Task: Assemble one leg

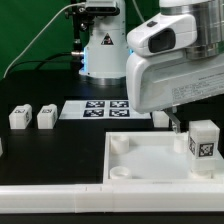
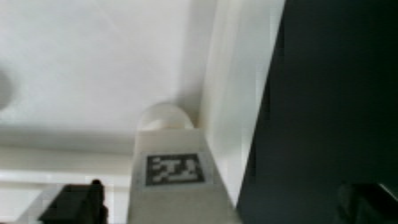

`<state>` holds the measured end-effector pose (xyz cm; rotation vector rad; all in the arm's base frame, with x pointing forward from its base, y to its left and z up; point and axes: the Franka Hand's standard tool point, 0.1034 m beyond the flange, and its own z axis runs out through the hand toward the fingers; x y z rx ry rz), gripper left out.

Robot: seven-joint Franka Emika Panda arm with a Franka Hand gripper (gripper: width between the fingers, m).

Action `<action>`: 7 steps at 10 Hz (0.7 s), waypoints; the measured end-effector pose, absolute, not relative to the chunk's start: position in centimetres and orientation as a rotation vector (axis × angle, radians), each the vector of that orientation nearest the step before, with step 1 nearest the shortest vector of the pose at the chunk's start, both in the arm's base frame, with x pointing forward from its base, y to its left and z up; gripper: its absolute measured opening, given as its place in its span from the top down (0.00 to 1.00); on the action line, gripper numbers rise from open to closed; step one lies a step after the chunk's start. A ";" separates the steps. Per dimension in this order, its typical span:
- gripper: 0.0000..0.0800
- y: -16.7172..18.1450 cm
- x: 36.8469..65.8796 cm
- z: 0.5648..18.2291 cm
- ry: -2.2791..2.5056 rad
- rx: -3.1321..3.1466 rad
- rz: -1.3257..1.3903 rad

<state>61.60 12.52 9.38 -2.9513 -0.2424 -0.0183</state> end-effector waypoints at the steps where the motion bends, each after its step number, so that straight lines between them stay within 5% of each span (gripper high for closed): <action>1: 0.19 12.6 61.6 9.3 -0.244 -2.952 -0.031; 7: 0.19 12.0 62.4 10.0 -0.011 -2.979 -0.013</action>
Offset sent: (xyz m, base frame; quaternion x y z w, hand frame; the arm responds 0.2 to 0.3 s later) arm 0.0000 0.0000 0.0000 0.0000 0.0000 0.0000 1.0000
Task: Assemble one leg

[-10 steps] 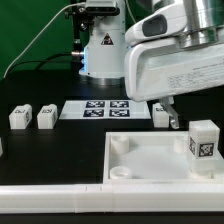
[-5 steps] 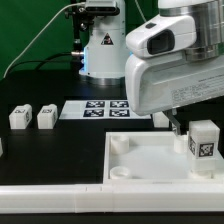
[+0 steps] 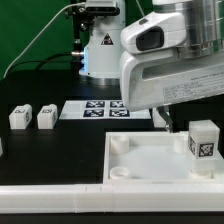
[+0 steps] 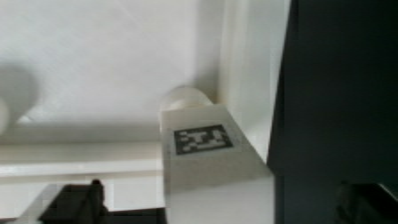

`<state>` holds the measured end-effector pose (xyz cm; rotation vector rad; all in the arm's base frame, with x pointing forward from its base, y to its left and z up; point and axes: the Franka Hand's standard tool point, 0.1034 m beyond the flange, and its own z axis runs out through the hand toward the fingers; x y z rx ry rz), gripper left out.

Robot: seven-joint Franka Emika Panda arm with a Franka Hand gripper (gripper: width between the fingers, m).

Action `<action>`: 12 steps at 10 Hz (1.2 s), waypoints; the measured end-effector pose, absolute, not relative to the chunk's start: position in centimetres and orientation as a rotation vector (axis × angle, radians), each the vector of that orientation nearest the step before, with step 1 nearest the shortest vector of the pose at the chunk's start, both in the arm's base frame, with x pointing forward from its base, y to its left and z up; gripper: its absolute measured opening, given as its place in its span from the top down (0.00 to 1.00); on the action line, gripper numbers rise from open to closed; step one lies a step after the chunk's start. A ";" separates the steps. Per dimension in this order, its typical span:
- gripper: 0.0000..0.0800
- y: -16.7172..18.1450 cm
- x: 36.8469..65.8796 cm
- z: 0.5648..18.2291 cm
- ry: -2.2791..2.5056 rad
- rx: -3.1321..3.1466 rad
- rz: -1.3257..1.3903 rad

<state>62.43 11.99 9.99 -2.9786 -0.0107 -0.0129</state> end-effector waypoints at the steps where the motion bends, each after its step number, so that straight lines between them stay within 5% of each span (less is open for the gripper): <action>1: 0.19 12.1 62.5 9.9 0.032 -2.978 -0.012; 7: 0.25 11.7 62.5 8.1 0.098 -2.974 0.001; 8: 0.48 11.7 62.5 8.1 0.097 -2.974 0.001; 9: 0.48 11.7 62.5 8.1 0.213 -2.967 0.011; 10: 0.63 11.6 62.5 8.1 0.341 -2.957 0.021; 12: 0.63 11.6 62.5 8.1 0.589 -2.917 0.043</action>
Offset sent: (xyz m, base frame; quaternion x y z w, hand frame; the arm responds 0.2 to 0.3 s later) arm -0.0023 0.0017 -0.0228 -0.0074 0.0150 0.0137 0.9998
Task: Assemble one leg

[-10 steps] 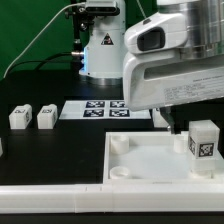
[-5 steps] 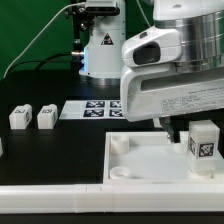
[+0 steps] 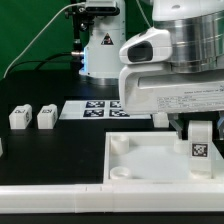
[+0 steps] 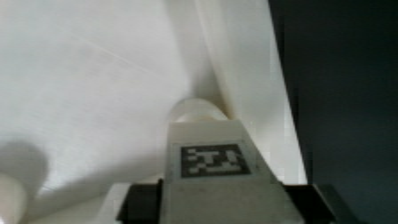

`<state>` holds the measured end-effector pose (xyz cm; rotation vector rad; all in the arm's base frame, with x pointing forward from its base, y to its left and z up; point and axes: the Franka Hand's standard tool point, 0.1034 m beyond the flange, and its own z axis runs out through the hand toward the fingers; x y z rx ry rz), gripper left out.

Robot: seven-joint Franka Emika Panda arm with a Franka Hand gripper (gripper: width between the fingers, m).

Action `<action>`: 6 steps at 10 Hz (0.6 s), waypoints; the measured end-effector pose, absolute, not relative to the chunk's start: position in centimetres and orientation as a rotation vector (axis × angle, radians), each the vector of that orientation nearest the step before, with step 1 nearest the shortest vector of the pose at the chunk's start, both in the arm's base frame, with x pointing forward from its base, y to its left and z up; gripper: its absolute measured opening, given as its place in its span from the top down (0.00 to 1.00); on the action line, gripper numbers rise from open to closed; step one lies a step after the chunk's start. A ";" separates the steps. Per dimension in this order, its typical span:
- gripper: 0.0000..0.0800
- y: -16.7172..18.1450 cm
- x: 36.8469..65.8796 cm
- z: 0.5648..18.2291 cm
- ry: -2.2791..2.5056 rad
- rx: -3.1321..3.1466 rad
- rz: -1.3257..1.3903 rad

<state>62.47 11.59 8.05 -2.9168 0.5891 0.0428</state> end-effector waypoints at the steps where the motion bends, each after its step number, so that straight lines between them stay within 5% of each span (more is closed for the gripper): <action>1: 0.63 11.6 62.5 8.1 0.736 -2.882 0.056; 6: 0.63 12.5 62.6 7.7 1.757 -2.368 0.130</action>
Offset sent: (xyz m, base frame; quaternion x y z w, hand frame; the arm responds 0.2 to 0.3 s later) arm 0.0083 0.0106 0.0075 -0.0166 0.0229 0.3992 0.9164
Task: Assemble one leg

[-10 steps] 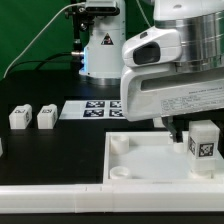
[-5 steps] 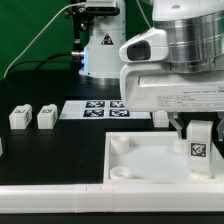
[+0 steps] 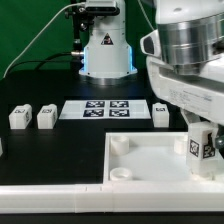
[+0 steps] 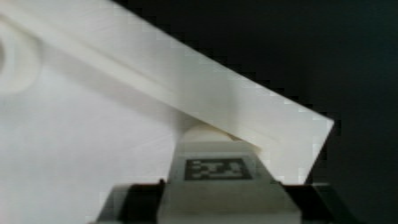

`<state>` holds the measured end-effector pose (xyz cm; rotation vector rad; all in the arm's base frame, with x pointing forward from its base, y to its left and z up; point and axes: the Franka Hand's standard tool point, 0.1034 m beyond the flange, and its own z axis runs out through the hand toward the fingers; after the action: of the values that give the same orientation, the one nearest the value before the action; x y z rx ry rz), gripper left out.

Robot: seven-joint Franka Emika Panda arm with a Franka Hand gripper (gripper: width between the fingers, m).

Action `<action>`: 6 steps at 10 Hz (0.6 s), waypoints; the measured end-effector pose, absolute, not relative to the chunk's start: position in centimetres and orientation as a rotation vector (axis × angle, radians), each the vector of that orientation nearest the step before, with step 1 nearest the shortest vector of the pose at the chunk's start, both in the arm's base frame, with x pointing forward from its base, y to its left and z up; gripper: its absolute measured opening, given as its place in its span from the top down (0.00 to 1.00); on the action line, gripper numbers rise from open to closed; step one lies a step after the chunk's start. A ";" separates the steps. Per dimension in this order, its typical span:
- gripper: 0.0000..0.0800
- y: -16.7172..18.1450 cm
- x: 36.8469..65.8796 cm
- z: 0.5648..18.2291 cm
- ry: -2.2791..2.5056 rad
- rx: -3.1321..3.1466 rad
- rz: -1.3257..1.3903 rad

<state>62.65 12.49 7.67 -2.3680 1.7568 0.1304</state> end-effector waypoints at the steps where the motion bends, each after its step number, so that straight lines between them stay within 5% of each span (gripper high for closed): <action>1: 0.63 12.5 62.7 7.7 1.834 -2.300 0.147; 5: 0.63 12.8 62.8 7.7 1.911 -2.225 0.163; 6: 0.53 12.9 62.7 7.7 1.876 -2.253 0.159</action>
Offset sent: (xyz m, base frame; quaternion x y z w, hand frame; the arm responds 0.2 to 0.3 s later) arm -0.0022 0.0020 -0.0020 0.0071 0.0117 0.0783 0.9968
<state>62.74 12.86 7.69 -2.2526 1.8764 0.1591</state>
